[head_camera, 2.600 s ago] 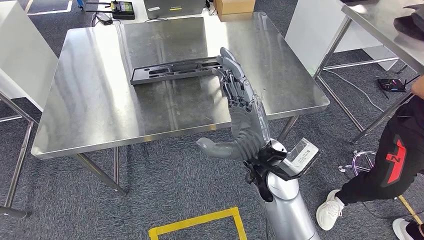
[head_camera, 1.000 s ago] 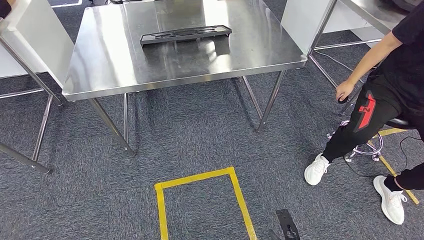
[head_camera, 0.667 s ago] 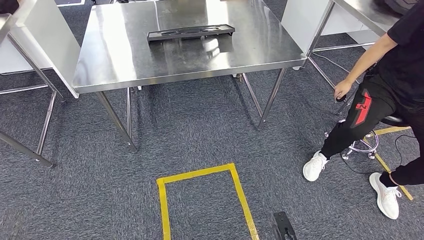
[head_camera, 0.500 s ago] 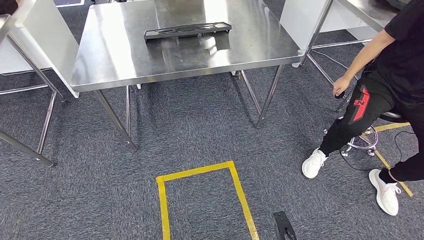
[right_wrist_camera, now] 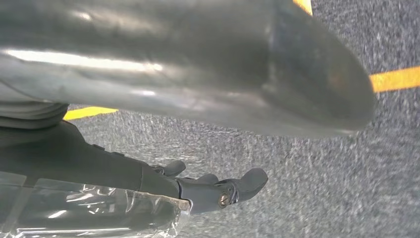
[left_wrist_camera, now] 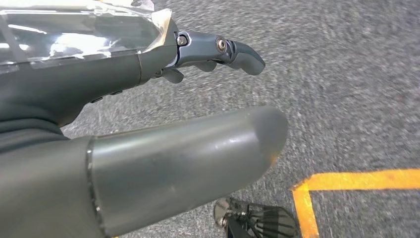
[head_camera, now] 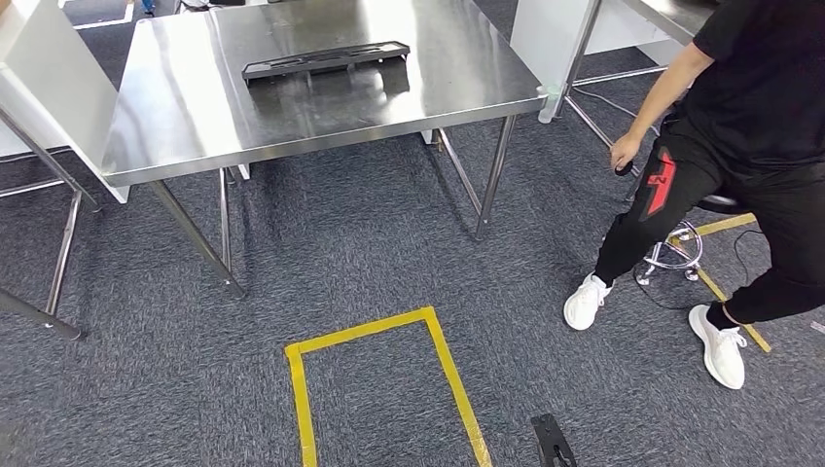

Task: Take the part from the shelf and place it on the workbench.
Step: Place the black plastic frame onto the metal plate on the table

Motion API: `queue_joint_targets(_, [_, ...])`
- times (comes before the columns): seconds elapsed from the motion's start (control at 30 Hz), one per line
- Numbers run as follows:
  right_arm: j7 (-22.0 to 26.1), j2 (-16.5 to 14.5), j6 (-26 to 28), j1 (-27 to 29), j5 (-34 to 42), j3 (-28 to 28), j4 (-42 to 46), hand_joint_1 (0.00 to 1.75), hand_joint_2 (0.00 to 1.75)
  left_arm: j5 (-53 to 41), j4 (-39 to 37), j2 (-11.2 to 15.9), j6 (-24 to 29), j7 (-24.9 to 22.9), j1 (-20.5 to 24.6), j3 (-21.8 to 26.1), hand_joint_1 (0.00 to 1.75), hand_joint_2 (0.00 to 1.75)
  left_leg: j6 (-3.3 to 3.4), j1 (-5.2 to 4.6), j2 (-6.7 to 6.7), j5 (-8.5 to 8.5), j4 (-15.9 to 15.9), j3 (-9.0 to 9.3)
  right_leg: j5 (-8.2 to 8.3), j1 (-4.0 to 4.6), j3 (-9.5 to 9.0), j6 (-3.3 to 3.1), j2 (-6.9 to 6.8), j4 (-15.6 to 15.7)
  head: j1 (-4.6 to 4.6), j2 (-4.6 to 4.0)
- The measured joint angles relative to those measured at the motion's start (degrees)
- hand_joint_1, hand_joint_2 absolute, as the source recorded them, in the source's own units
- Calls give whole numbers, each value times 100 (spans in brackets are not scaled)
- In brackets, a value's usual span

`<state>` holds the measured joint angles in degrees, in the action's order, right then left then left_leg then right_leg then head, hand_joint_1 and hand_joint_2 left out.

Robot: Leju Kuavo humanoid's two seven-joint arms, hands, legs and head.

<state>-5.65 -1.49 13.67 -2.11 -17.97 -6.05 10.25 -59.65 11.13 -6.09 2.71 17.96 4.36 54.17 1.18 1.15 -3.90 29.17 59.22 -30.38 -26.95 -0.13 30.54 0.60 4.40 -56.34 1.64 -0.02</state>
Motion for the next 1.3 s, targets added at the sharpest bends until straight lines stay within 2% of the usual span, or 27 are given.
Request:
queue_joint_targets(0.03, [-3, -5, -1, -13, 0, 0, 0, 0, 0, -3, 0, 2, 1, -5, -4, -1, 0, 0, 17, -8, -62, -17, -156, 74, 21, 4, 33, 32, 51, -6, 2, 0])
queue_joint_targets(0.07, [-9, -5, -1, -21, -1, 0, 0, 0, 0, -6, 0, 3, 1, -15, -6, -2, 0, 0, 26, -23, -38, -7, -206, 85, 47, 4, 72, 72, 107, -11, 3, 0])
queue_joint_targets(0.13, [-30, -2, -1, -7, -2, 1, -3, 0, 0, -12, 0, -8, 3, -37, -3, 0, 0, 0, 65, -36, 98, -50, -246, 71, 83, -19, 166, 148, 170, -28, 2, 0])
queue_joint_targets(0.2, [-54, -1, -1, 8, -2, 3, -8, 0, 0, -22, 0, -21, 8, -55, 6, 1, 0, 0, 124, -20, 248, -115, -305, 53, -74, -14, 356, 157, -31, -332, 21, 0])
queue_joint_targets(0.27, [-64, -1, -1, -9, -3, 3, -11, 0, 0, -28, 0, -25, 11, -72, -4, 1, 0, 0, 155, -22, 417, -145, -325, 19, -434, -25, 697, 134, -297, -1075, 49, 0])
queue_joint_targets(0.33, [-65, 1, -5, -10, -15, 2, -11, 0, 0, -28, 0, -28, 13, -86, -18, 1, 0, 0, 153, -26, 591, -154, -321, -7, -663, -58, 939, 175, -372, -1691, 56, 0])
queue_joint_targets(0.37, [-65, 2, -11, 1, -25, 2, -11, 0, 0, -27, 0, -31, 14, -90, -19, 1, 0, 0, 148, -24, 668, -158, -319, -13, -653, -75, 905, 226, -391, -1707, 55, 0])
queue_joint_targets(0.4, [-65, 5, -18, 11, -33, 2, -11, 0, 0, -26, 0, -34, 15, -92, -18, 0, 0, 0, 140, -20, 740, -161, -316, -13, -556, -93, 742, 290, -428, -1467, 55, 0])
queue_joint_targets(0.47, [-65, 11, -30, 8, -41, 2, -11, 0, 0, -22, 0, -39, 16, -93, -16, -1, 0, 0, 102, -27, 870, -156, -305, -5, -287, -106, 220, 388, -649, -586, 59, 0])
queue_joint_targets(0.53, [-65, 14, -36, -11, -44, 2, -11, 0, 0, -18, -1, -39, 20, -93, -13, -1, 0, 0, 37, -60, 980, -152, -286, -1, -128, -76, -91, 352, -824, -17, 53, 0])
queue_joint_targets(0.57, [-67, 14, -39, -10, -46, 2, -11, 0, 0, -14, -1, -38, 24, -95, -8, -1, 0, 0, 6, -76, 1028, -153, -279, -1, -112, -57, -101, 305, -831, 48, 48, 0])
queue_joint_targets(0.6, [-72, 16, -41, 2, -49, 2, -13, 0, 0, -9, -1, -39, 29, -98, -1, 0, 0, 0, -22, -72, 1078, -156, -277, 5, -94, -50, -68, 251, -764, 37, 40, 0])
queue_joint_targets(0.63, [-81, 14, -43, 17, -51, 2, -15, 0, 0, -4, 0, -39, 35, -105, 8, 1, 0, 0, -58, -56, 1066, -138, -263, 3, -82, -79, -51, 203, -705, 35, 36, 0])
queue_joint_targets(0.7, [-103, 3, -47, 22, -62, 2, -20, 0, 0, 1, -1, -42, 38, -125, 14, 1, 0, 0, -118, -19, 815, 61, -42, -82, -44, -124, -38, 96, -591, 47, 30, 0])
queue_joint_targets(0.77, [-125, -7, -51, -2, -85, 2, -22, 0, 0, 5, -1, -36, 38, -140, -6, 4, 0, 0, -135, -4, 486, 472, 620, -364, -7, -120, -12, 11, -468, 46, 24, 0])
queue_joint_targets(0.8, [-135, -8, -56, -8, -98, 2, -22, 0, 0, 8, -1, -31, 38, -144, -22, 7, 0, 0, -131, -4, 417, 653, 1010, -534, 7, -104, 7, -17, -402, 39, 23, 0])
queue_joint_targets(0.83, [-143, -8, -60, -4, -110, 2, -24, 0, 0, 9, 0, -26, 39, -144, -38, 9, 0, 0, -126, -4, 389, 743, 1293, -657, 15, -90, 22, -30, -329, 33, 24, 0])
queue_joint_targets(0.87, [-147, -9, -65, 7, -118, 2, -27, 0, 0, 9, 0, -25, 39, -141, -48, 10, 0, 0, -118, -3, 377, 711, 1374, -689, 21, -80, 29, -37, -254, 22, 23, 0])
queue_joint_targets(0.9, [-149, -10, -69, 17, -121, 2, -30, 0, 0, 9, 0, -26, 39, -135, -53, 10, 0, 0, -107, -2, 367, 579, 1246, -622, 24, -76, 31, -40, -180, 11, 23, 0])
queue_joint_targets(0.93, [-150, -13, -72, 23, -124, 2, -33, 0, 0, 9, 0, -27, 39, -127, -54, 10, 0, 0, -94, 3, 330, 371, 915, -457, 25, -75, 31, -40, -101, -3, 24, 0])
queue_joint_targets(1.0, [-150, -20, -75, 13, -126, 2, -35, 0, 0, 9, -1, -28, 39, -110, -54, 10, 0, 0, -68, 26, 94, 74, 189, -103, 27, -55, 56, -20, 45, -46, 27, 0])
queue_joint_targets(1.07, [-150, -22, -80, 0, -130, 2, -35, 0, 0, 8, -2, -30, 39, -93, -55, 10, 0, 0, -50, 24, -60, 20, -119, 27, 52, -43, 126, 41, 173, -75, 31, 0])
queue_joint_targets(1.13, [-151, -15, -84, 17, -135, 2, -38, 0, 0, 0, -2, -38, 36, -64, -52, 10, 0, 0, -4, 5, 52, -9, -147, 10, 93, -55, 203, 127, 280, -72, 32, 0])
queue_joint_targets(1.17, [-156, -15, -86, 33, -138, 3, -40, 0, 0, -9, -2, -43, 28, -41, -48, 10, 0, 0, 37, 6, 121, -34, -169, 8, 76, -54, 253, 153, 222, -116, 33, 0])
queue_joint_targets(1.23, [-171, -14, -87, 35, -143, 5, -44, 0, 0, -24, -1, -48, 10, 11, -49, 10, 0, 0, 113, 18, 285, -80, -217, 1, -121, -45, 481, 154, -59, -514, 54, 0])
queue_joint_targets(1.27, [-179, -17, -87, 25, -148, 6, -44, 0, 0, -28, -1, -45, 1, 28, -54, 10, 0, 0, 131, 6, 371, -87, -221, -8, -290, -52, 661, 139, -228, -885, 63, 0])
queue_joint_targets(1.3, [-187, -13, -88, 13, -152, 7, -44, 0, 0, -28, -2, -43, -3, 36, -61, 10, 0, 0, 138, -1, 461, -90, -220, -19, -452, -61, 848, 135, -314, -1288, 71, 0])
